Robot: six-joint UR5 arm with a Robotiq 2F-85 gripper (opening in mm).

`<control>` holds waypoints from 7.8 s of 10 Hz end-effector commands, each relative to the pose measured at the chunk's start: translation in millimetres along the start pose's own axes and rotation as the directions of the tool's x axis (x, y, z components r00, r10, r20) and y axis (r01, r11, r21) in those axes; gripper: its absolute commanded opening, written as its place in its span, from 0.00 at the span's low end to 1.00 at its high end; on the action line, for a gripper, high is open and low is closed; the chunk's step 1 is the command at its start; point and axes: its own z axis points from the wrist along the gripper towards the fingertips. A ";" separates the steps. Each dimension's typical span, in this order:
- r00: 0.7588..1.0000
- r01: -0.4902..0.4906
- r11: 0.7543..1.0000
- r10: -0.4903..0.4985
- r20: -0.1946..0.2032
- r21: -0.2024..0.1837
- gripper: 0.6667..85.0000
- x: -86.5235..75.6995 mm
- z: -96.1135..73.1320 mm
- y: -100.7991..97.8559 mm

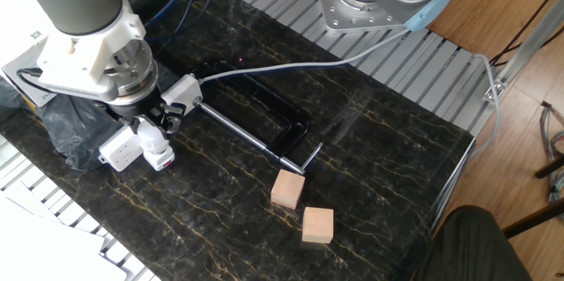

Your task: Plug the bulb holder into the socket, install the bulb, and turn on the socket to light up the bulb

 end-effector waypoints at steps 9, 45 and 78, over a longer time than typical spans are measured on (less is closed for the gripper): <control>0.992 0.128 0.991 -0.129 0.008 0.048 0.74 -3.9 -8.3 -10.1; 0.785 0.582 0.785 -0.474 -0.399 0.213 0.00 -3.3 73.8 -13.2; 0.596 0.797 0.604 -0.790 -0.145 -0.010 0.48 -11.8 -49.1 15.7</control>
